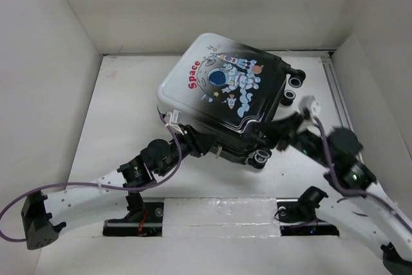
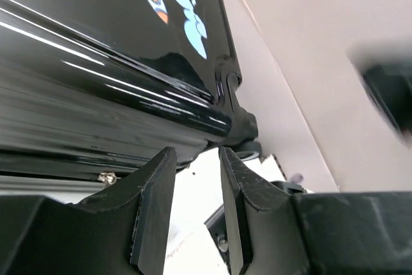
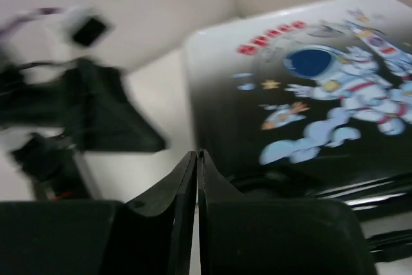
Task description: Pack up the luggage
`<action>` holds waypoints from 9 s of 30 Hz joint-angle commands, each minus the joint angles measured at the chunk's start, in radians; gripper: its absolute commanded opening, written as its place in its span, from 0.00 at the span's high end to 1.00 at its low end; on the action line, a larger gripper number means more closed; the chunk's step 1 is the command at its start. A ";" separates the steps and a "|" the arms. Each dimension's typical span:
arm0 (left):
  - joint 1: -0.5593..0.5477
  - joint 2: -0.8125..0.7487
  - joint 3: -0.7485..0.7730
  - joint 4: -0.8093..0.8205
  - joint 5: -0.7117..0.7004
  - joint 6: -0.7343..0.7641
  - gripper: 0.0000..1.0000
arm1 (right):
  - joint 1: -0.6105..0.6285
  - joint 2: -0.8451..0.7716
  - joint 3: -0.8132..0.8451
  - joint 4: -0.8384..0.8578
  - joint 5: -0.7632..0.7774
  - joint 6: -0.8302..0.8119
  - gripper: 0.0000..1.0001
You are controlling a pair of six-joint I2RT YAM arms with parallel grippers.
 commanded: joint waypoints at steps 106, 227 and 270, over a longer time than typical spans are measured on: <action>-0.009 -0.043 0.019 -0.143 -0.180 0.120 0.50 | 0.124 0.565 -0.728 1.408 0.135 0.024 0.48; 0.063 0.594 0.097 0.193 -0.324 0.207 1.00 | 0.107 0.283 -0.151 0.198 0.100 0.002 0.15; 0.083 0.169 0.022 -0.349 -0.458 -0.063 0.44 | -0.060 0.260 -0.075 -0.012 -0.060 -0.110 0.14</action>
